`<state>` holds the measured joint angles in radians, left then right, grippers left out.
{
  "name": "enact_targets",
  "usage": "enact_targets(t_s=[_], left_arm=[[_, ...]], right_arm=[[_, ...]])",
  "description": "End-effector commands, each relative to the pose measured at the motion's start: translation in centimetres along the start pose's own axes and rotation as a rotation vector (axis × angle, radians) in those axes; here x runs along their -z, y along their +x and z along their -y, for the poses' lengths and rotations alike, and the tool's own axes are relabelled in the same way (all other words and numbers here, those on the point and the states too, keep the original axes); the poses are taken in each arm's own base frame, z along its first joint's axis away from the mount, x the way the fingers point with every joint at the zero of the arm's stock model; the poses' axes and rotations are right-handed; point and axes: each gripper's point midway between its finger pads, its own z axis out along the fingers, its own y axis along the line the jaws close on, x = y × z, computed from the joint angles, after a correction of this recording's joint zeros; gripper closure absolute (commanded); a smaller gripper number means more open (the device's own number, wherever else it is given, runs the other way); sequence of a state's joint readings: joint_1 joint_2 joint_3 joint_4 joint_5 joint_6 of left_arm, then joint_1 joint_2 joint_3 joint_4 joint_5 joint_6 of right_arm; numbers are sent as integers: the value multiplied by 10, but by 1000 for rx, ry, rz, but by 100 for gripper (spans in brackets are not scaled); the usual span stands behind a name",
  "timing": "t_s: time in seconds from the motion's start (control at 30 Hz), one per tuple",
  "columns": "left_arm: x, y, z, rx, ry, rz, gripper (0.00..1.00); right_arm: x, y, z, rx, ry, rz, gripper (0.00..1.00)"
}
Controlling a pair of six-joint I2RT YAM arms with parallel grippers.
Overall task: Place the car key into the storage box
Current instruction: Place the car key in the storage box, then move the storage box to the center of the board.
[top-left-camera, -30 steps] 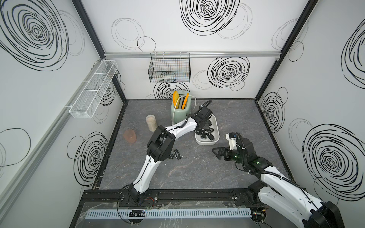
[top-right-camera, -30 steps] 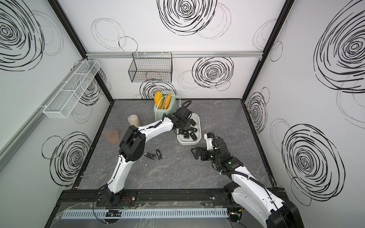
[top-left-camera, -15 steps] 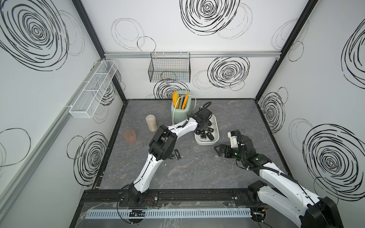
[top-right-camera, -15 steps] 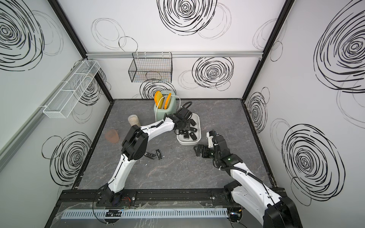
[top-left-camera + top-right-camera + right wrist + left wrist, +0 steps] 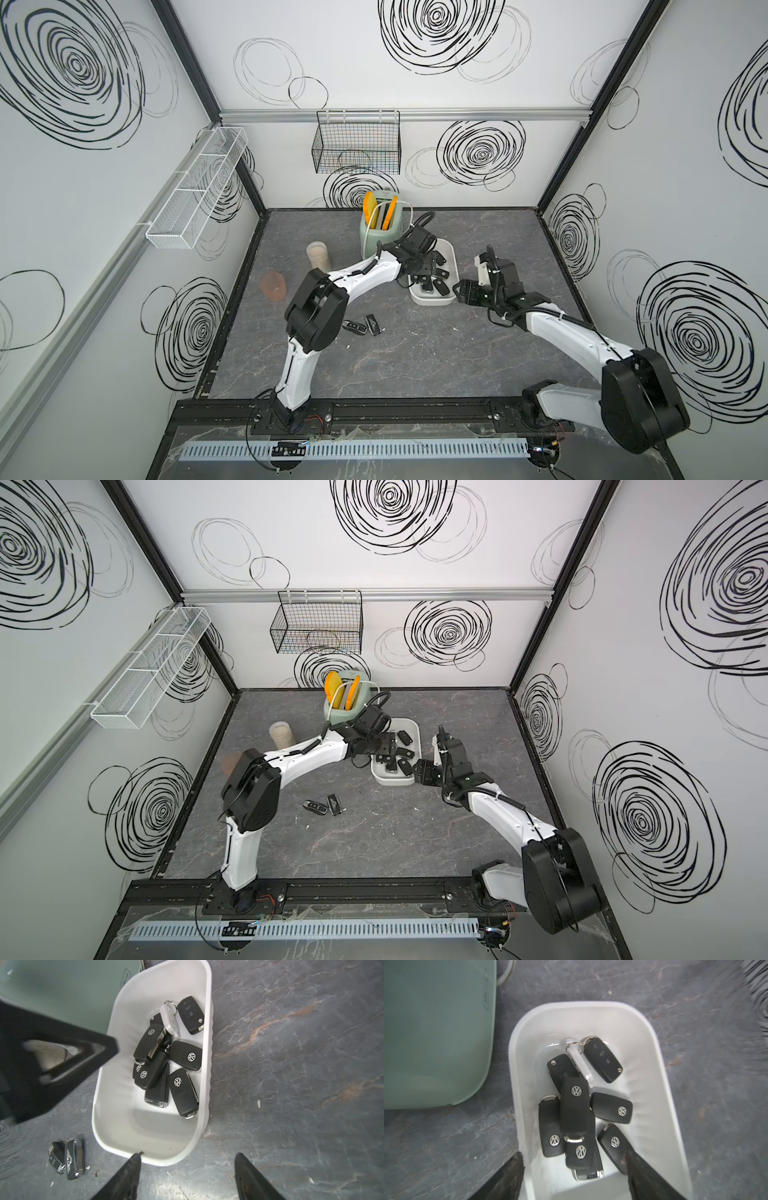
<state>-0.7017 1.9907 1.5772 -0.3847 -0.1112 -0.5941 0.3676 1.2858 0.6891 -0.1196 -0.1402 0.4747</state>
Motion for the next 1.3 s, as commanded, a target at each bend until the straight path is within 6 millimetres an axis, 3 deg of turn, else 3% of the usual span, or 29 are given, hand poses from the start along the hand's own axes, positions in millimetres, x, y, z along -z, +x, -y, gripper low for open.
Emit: enact_targets(t_s=[0.0,0.13,0.3,0.5,0.63,0.9,1.07,1.27], left_arm=[[51,-30,11,56,128,142,13],[91,-22,-2,86,193,199,1],[131,-7,-22,114,227,254,2],[156,26,-63,207,248,285,2],[162,54,-100,272,215,292,2],[165,103,-164,369,110,276,2],[166,121,-187,428,79,281,2],[164,131,-201,498,86,282,2]], right_arm=[[-9,-21,-4,34,6,33,34],[-23,-26,-2,42,25,9,43],[-38,-28,4,47,62,-15,58],[-51,-25,11,52,99,-53,79],[-54,-22,14,46,112,-65,90],[-44,-17,3,45,68,-91,99],[-27,1,-6,59,32,-122,98],[-6,41,-23,65,-37,-176,96]])
